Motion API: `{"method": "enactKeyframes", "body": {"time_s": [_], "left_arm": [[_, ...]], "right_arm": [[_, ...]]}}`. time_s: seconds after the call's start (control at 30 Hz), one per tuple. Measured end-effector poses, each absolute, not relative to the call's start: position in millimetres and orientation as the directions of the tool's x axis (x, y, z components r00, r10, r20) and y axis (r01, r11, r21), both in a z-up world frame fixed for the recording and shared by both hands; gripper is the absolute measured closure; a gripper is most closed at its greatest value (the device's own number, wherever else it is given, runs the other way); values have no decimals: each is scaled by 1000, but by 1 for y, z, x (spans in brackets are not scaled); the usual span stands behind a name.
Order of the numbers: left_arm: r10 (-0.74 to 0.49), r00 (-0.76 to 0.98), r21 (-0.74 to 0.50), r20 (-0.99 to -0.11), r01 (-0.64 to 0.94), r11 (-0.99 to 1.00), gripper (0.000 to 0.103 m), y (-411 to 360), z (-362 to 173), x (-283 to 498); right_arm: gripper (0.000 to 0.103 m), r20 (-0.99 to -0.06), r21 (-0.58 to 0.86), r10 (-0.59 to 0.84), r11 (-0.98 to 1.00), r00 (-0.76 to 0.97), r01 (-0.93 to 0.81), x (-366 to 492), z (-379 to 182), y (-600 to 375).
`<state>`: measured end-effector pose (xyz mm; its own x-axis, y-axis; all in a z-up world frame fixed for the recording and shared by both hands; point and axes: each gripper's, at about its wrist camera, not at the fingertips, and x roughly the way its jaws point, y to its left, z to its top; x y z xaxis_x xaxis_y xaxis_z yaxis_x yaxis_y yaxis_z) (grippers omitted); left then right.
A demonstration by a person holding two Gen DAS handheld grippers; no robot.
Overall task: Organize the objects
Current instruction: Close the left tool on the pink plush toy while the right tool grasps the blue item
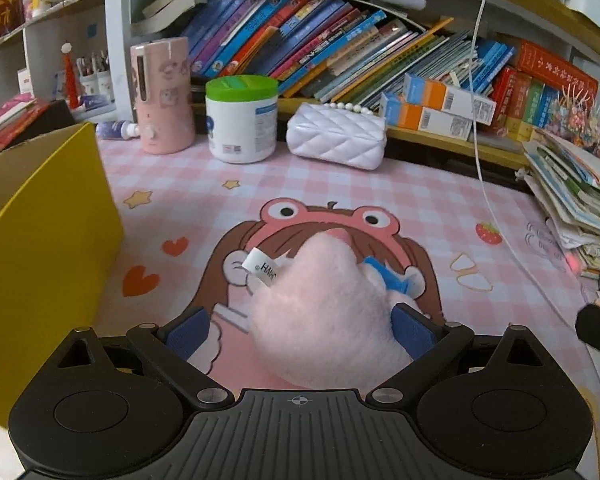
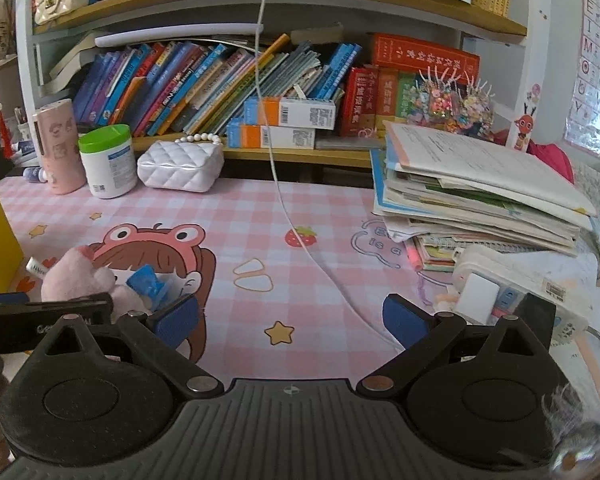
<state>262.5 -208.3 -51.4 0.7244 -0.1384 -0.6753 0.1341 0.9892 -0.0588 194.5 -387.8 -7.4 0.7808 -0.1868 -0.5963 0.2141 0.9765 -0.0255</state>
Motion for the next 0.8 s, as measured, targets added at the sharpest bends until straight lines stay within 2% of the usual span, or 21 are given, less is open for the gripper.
{"method": "enactKeyframes", "body": {"time_s": [0.1, 0.13, 0.17, 0.27, 0.5, 0.8], "left_arm": [[-184, 726, -85, -662, 172, 981, 18, -211, -54, 265], [-210, 723, -101, -659, 192, 976, 29, -212, -54, 265], [-219, 717, -101, -662, 205, 974, 35, -213, -53, 265], [-236, 715, -87, -657, 239, 967, 46, -211, -46, 260], [-219, 763, -61, -608, 231, 971, 47, -184, -19, 222], [-130, 785, -21, -606, 148, 989, 47, -145, -3, 182]], "right_arm": [[4, -598, -23, -190, 975, 778, 220, 194, -8, -389], [4, -597, -25, -190, 976, 780, 218, 194, -8, -389], [4, -595, -26, -189, 976, 781, 216, 194, -8, -389], [4, -588, -28, -181, 979, 789, 204, 196, -7, -385], [4, -564, -16, -146, 986, 813, 167, 207, -5, -373], [4, -582, 13, -7, 1000, 813, 18, 246, -29, -346]]}}
